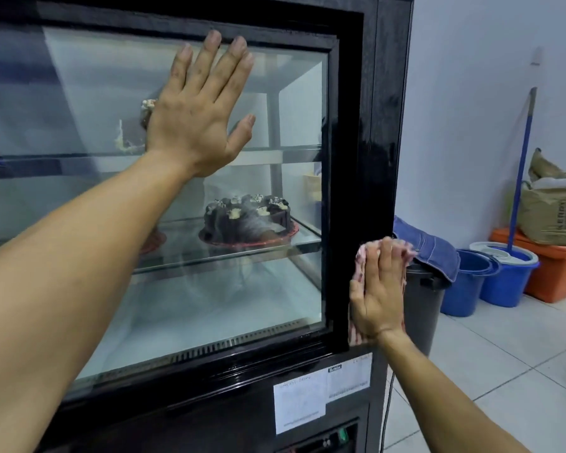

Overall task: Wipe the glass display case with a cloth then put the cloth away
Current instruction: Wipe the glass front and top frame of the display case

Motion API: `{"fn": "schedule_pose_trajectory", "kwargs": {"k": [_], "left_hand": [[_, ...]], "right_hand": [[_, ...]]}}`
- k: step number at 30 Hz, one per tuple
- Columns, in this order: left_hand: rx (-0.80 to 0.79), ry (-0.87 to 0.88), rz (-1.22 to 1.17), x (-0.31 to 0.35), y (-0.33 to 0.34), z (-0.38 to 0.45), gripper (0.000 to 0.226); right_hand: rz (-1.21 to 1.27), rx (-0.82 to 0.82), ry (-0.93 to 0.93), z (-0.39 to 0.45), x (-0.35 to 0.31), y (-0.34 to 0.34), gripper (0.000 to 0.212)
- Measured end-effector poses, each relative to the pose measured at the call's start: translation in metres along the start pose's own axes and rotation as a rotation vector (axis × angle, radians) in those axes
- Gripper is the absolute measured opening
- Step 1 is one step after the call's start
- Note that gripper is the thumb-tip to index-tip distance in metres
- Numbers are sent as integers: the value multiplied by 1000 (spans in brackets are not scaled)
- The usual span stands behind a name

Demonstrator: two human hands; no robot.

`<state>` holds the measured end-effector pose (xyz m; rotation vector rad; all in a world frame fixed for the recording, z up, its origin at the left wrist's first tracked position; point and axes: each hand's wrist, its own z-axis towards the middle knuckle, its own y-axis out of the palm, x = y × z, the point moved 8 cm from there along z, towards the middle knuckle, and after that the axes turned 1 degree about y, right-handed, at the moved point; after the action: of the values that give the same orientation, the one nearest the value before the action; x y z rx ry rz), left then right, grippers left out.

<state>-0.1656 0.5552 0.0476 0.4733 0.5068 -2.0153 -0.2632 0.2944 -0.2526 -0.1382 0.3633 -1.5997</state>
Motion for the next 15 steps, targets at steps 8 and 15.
{"fn": "schedule_pose_trajectory", "kwargs": {"k": [8, 15], "left_hand": [[28, -2, 22, -2, 3, -1, 75], [24, -5, 9, -4, 4, -2, 75]], "right_hand": [[-49, 0, 48, -8, 1, 4, 69], [-64, -145, 201, -122, 12, 40, 69]]}}
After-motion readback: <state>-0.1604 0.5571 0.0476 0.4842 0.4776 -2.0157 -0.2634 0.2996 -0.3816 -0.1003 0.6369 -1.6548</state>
